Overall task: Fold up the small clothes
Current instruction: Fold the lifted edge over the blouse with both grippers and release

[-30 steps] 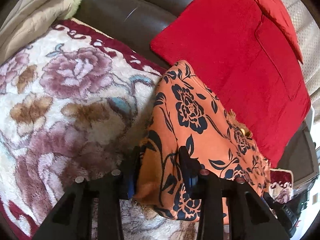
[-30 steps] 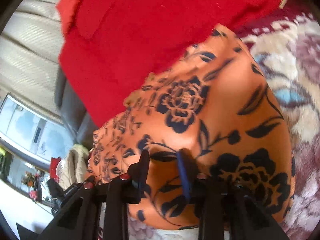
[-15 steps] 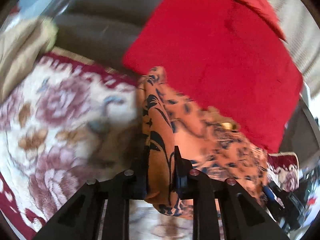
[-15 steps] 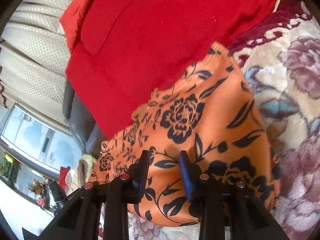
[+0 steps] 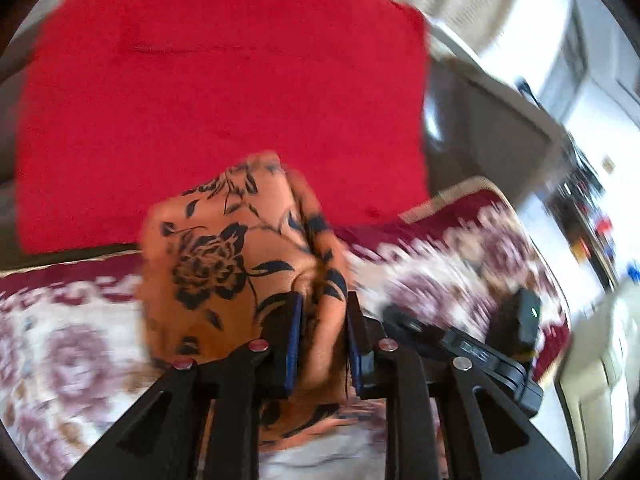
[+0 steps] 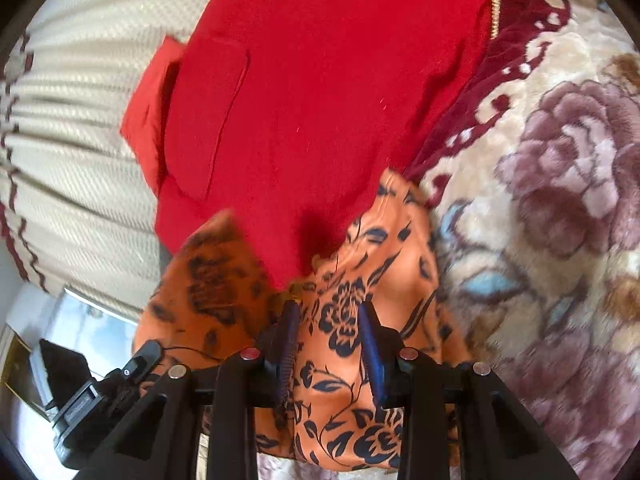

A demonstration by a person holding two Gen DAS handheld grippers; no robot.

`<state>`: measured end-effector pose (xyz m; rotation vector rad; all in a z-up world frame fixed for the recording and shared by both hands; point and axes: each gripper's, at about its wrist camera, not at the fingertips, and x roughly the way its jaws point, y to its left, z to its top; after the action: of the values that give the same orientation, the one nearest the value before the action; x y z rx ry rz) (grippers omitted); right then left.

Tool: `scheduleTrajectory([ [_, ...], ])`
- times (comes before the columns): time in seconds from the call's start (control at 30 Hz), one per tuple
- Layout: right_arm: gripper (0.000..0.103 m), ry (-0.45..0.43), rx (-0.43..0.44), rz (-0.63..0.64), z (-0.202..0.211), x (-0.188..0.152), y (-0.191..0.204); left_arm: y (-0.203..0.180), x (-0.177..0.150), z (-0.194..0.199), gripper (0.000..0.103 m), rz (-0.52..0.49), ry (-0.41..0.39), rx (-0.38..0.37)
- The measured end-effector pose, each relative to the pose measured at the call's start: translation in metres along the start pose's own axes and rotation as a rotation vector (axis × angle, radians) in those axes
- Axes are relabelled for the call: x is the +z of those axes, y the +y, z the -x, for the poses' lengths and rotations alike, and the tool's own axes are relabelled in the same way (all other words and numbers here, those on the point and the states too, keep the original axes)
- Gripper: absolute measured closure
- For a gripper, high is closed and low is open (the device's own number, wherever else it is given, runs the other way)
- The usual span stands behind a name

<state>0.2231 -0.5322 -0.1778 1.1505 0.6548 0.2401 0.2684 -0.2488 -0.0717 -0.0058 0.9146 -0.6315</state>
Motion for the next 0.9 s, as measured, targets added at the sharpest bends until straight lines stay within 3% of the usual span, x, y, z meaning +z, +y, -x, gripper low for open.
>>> scheduleTrajectory([
  [0.1, 0.069, -0.003, 0.035, -0.055, 0.005, 0.010, -0.013, -0.015, -0.003, -0.011, 0.079, -0.023, 0.050, -0.090],
  [0.17, 0.068, 0.025, 0.056, -0.098, 0.002, 0.017, -0.021, -0.007, -0.005, 0.002, 0.062, -0.014, 0.012, -0.102],
  [0.2, 0.068, 0.042, 0.056, -0.112, 0.000, 0.018, -0.024, -0.001, -0.005, 0.008, 0.049, -0.006, -0.009, -0.091],
  [0.23, 0.060, 0.058, 0.053, -0.127, -0.002, 0.017, -0.025, 0.012, -0.007, 0.017, 0.042, 0.014, -0.042, -0.052],
  [0.27, 0.030, 0.082, 0.039, -0.147, -0.006, 0.016, -0.028, 0.021, -0.007, 0.021, 0.042, 0.027, -0.052, -0.028],
  [0.3, 0.018, 0.097, 0.023, -0.159, -0.009, 0.013, -0.028, 0.031, -0.009, 0.025, 0.042, 0.042, -0.053, 0.002],
  [0.43, 0.016, 0.088, 0.068, -0.159, -0.014, 0.007, -0.022, 0.080, -0.024, 0.018, 0.042, 0.097, 0.004, 0.155],
  [0.53, 0.016, 0.134, 0.035, -0.108, -0.030, -0.001, -0.009, 0.105, -0.046, 0.005, 0.042, 0.123, 0.061, 0.213],
  [0.63, 0.018, 0.194, -0.052, -0.066, -0.051, -0.013, -0.003, 0.121, -0.062, -0.014, 0.042, 0.138, 0.124, 0.268],
  [0.7, 0.025, 0.204, -0.077, -0.023, -0.059, -0.020, 0.004, 0.127, -0.070, -0.022, 0.042, 0.148, 0.152, 0.271],
  [0.73, 0.039, 0.196, -0.085, 0.017, -0.060, -0.022, 0.011, 0.130, -0.074, -0.024, 0.042, 0.154, 0.156, 0.268],
  [0.77, 0.074, 0.199, -0.078, 0.046, -0.061, -0.025, 0.016, 0.131, -0.076, -0.024, 0.042, 0.156, 0.155, 0.270],
  [0.83, 0.080, 0.200, -0.086, 0.091, -0.063, -0.028, 0.024, 0.131, -0.075, -0.018, 0.042, 0.163, 0.144, 0.254],
  [0.9, 0.082, 0.143, -0.088, 0.180, -0.051, -0.030, 0.041, 0.130, -0.074, -0.012, 0.042, 0.155, 0.125, 0.250],
])
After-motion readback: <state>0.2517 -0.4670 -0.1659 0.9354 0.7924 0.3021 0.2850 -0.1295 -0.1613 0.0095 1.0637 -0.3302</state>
